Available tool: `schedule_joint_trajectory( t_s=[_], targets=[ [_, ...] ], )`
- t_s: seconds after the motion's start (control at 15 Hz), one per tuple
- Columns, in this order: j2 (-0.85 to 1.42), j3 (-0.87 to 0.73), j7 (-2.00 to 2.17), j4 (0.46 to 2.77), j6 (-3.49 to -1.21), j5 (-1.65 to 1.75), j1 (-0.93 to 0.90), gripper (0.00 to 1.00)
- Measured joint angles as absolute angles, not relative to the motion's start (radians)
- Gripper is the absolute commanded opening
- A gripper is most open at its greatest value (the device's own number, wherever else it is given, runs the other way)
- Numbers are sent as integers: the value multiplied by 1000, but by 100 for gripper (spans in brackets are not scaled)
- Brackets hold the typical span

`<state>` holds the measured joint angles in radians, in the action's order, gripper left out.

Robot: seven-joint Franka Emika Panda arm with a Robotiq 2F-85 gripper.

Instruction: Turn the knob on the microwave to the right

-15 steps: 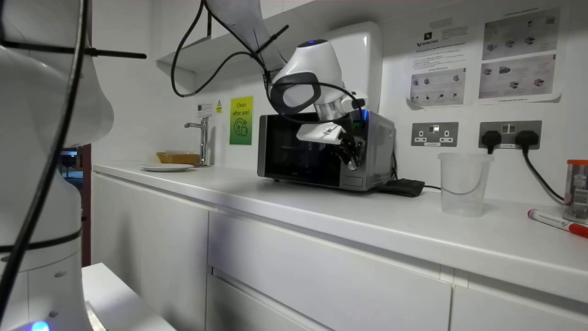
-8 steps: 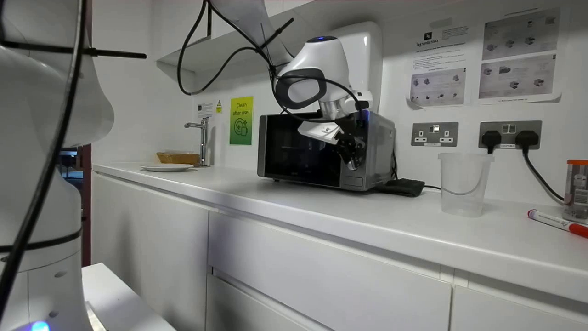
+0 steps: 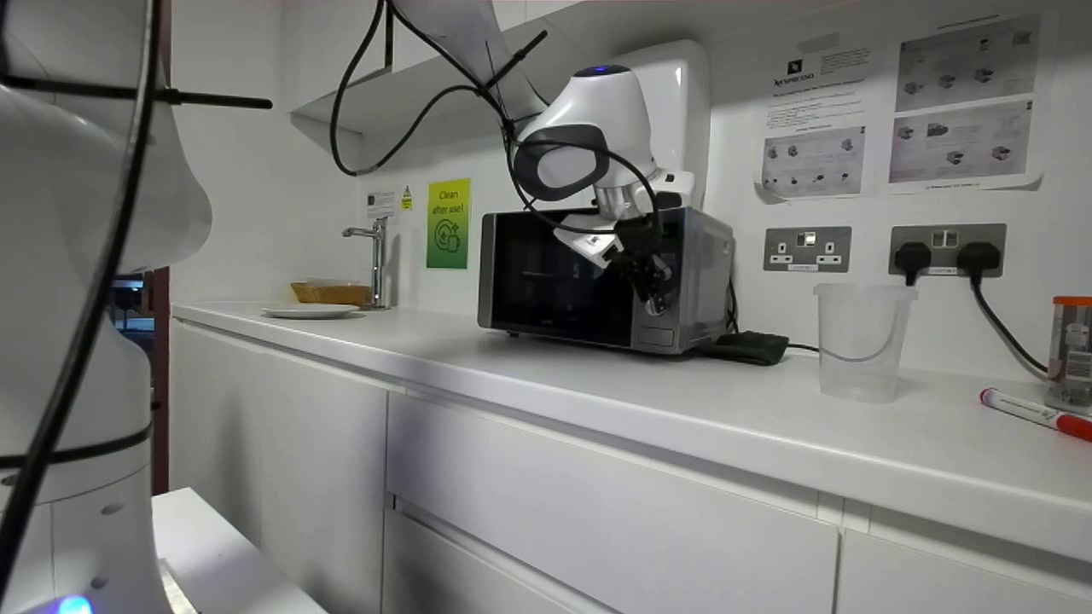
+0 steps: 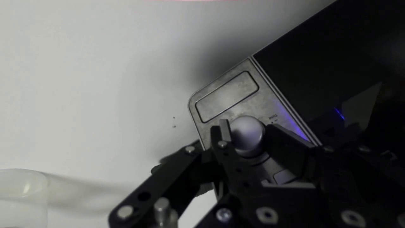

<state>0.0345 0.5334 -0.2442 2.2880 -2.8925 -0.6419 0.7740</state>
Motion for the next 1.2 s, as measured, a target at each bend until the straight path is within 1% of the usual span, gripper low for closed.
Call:
schedule_joint_trajectory(
  t_s=[0.47, 0.53, 0.73, 0.87, 1.0, 1.2],
  targets=[
    [27, 533, -80, 2299, -2893, -583, 773, 11],
    [24, 494, -47, 2301, -2893, -563, 734, 11],
    [15, 278, 61, 2309, -2894, -491, 518, 11],
    [13, 163, 118, 2312, -2894, -449, 403, 11],
    [10, 84, 155, 2314, -2894, -425, 324, 11],
    [9, 12, 184, 2316, -2894, -413, 252, 11]
  ],
)
